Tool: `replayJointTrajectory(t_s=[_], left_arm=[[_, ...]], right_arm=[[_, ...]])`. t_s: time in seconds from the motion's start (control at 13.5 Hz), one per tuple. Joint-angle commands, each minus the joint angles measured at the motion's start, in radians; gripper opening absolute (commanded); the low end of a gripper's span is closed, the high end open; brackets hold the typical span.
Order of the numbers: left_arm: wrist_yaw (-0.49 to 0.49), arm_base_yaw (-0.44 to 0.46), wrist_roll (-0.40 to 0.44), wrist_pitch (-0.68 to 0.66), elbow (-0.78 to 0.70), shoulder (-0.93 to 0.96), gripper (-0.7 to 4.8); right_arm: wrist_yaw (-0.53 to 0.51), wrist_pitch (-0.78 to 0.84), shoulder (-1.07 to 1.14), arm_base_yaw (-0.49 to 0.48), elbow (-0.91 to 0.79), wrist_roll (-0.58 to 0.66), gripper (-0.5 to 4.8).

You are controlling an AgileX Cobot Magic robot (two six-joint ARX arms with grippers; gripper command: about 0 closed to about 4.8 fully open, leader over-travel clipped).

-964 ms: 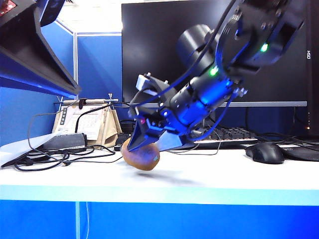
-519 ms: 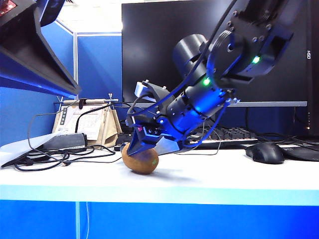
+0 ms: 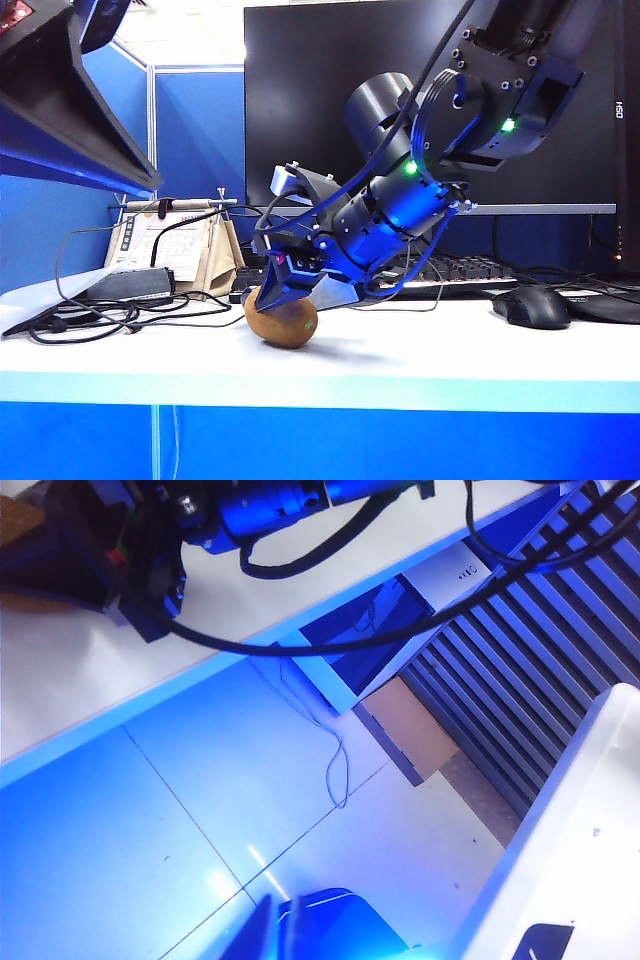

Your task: Pick up the kiwi and place it near the upside-down mouse.

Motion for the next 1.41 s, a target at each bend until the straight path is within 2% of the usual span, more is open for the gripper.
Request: replayJointTrajectory(t_s=[0.07, 0.22, 0.3, 0.59, 0.67, 0.74, 0.89, 0.96, 1.04, 1.19, 1.26, 1.34, 1.41], left_arm=[[0.004, 0.0, 0.005, 0.014, 0.007, -0.025, 0.3], [0.001, 0.0, 0.02, 0.017, 0.007, -0.08, 0.3], [-0.049, 0.001, 0.023, 0.016, 0.007, -0.146, 0.3], [-0.389, 0.001, 0.019, -0.043, 0.007, -0.49, 0.3], [-0.426, 0.001, 0.019, -0.068, 0.006, -0.524, 0.3], [-0.505, 0.001, 0.018, -0.146, 0.002, -0.6, 0.3], [-0.564, 0.001, -0.016, -0.2, -0.024, -0.656, 0.3], [-0.592, 0.001, -0.072, -0.201, -0.056, -0.675, 0.3], [-0.639, 0.001, -0.202, -0.173, -0.117, -0.687, 0.3], [-0.679, 0.001, -0.354, -0.148, -0.197, -0.687, 0.3], [-0.679, 0.001, -0.36, -0.122, -0.229, -0.687, 0.3], [-0.702, 0.001, -0.358, -0.076, -0.275, -0.687, 0.3], [-0.72, 0.001, -0.359, -0.051, -0.32, -0.687, 0.3]], right_arm=[[0.031, -0.005, -0.016, 0.001, 0.001, 0.001, 4.25], [0.04, -0.007, -0.037, 0.001, 0.0, -0.005, 4.34], [0.053, -0.005, -0.059, 0.001, 0.0, -0.008, 4.34], [0.056, -0.013, -0.218, 0.001, -0.006, -0.027, 4.28], [0.076, -0.015, -0.253, 0.001, -0.01, -0.027, 3.92], [0.116, -0.017, -0.338, 0.002, -0.034, -0.026, 2.97], [0.196, -0.009, -0.469, 0.002, -0.092, -0.026, 2.59], [0.242, -0.005, -0.544, 0.002, -0.135, -0.026, 2.55], [0.324, -0.007, -0.667, 0.002, -0.211, -0.026, 1.88], [0.409, -0.018, -0.861, 0.002, -0.341, -0.025, 1.35], [0.435, -0.031, -0.944, 0.002, -0.396, -0.021, 1.08], [0.486, -0.066, -1.067, 0.002, -0.473, -0.012, 0.54], [0.53, -0.101, -1.178, 0.002, -0.545, 0.016, 0.42]])
